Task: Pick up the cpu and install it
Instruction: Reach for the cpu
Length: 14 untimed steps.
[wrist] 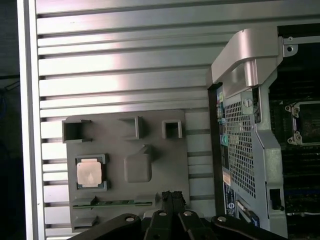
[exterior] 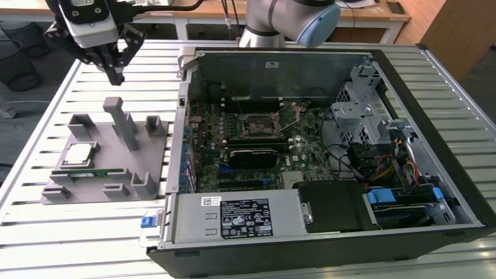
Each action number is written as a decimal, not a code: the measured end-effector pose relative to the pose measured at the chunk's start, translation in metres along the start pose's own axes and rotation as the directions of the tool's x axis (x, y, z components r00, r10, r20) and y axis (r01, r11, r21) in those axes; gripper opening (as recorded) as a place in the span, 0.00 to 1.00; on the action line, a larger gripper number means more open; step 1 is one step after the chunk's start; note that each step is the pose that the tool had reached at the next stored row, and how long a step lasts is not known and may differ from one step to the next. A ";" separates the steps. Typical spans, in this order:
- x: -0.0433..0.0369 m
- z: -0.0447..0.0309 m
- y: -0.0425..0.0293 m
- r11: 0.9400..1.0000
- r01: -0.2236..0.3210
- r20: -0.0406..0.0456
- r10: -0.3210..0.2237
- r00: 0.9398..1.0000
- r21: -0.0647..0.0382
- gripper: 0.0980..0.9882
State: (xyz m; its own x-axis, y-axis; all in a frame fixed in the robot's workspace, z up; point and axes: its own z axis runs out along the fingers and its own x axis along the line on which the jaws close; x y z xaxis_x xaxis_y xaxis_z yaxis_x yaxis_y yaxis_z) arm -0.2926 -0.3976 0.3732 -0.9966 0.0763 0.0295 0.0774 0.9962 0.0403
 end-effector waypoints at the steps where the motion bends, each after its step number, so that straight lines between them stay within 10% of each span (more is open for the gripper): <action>1: 0.0013 0.0002 -0.0001 1.000 0.000 -0.001 0.000 1.000 0.000 0.01; 14: 0.0216 0.0038 -0.0018 1.000 0.000 -0.009 0.000 1.000 0.001 0.01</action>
State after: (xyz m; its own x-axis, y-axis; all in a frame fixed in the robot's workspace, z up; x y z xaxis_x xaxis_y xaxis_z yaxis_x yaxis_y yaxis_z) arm -0.3143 -0.3976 0.3700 -0.9963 0.0762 0.0386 0.0778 0.9962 0.0395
